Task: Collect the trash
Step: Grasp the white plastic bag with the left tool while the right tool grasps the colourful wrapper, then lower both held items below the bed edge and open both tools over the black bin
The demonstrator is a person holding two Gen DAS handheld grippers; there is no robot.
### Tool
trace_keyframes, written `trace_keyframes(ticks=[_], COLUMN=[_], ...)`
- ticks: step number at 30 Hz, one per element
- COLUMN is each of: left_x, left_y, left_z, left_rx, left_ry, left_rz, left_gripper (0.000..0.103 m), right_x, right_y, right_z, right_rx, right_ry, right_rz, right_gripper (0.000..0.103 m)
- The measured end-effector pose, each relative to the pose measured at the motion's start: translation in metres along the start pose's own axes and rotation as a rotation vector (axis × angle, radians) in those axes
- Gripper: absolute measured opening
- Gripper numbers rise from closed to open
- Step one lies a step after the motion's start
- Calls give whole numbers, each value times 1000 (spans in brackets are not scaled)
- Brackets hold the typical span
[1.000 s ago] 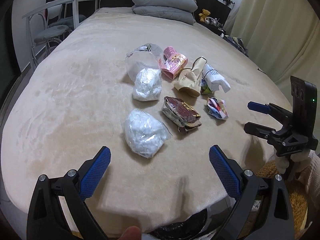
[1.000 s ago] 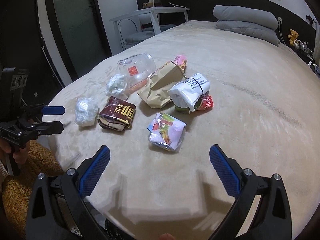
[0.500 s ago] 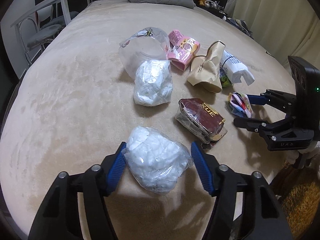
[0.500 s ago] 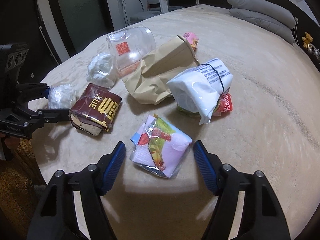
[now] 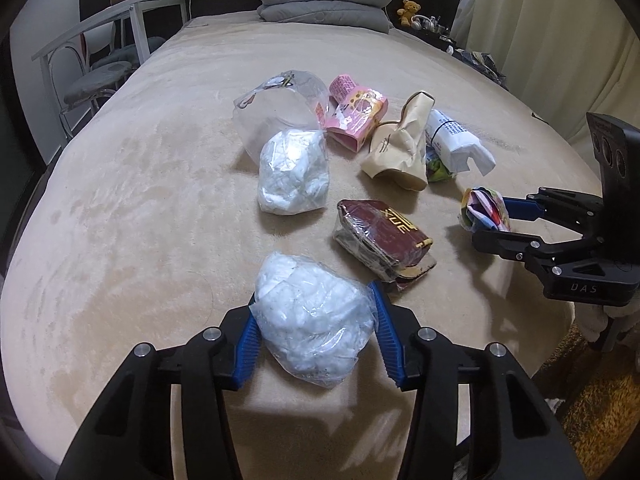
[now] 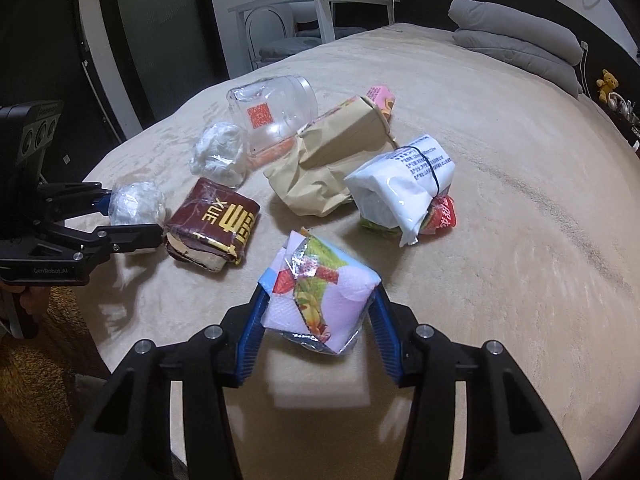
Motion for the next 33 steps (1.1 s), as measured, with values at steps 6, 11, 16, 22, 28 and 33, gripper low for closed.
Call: trace_keyframes(ticks=[6, 11, 16, 22, 28, 33], left_x=[18, 40, 57, 67, 82, 93], left_y=[-4, -6, -17, -36, -64, -87], left_z=[-3, -4, -12, -26, -49, -62], left_rx=[9, 19, 35, 34, 31, 44], left_ry=[-2, -29, -126, -161, -185, -205], left_rz=[-49, -106, -141, -156, -167, -162], left_gripper=[49, 49, 49, 49, 49, 49], right_x=[21, 42, 56, 72, 86, 88], right_y=[-11, -23, -48, -76, -98, -114], right_z=[12, 27, 43, 62, 79, 90], right_rx=[-17, -27, -71, -126, -159, -192], right_ry=[-4, -13, -19, -5, -8, -11], right_rz=[-42, -93, -129, -162, -199, -199], right_gripper=[50, 50, 50, 50, 50, 50])
Point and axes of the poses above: each gripper's, at about its wrist camera, not at the fingertips, and x roughly against the way its jaws point, z to its left, y to its top, the point moved 7 cm from there along -x, roughly the way its jaws point, and after that the axes turned 13 degrees about y, right-handed, at the moved point
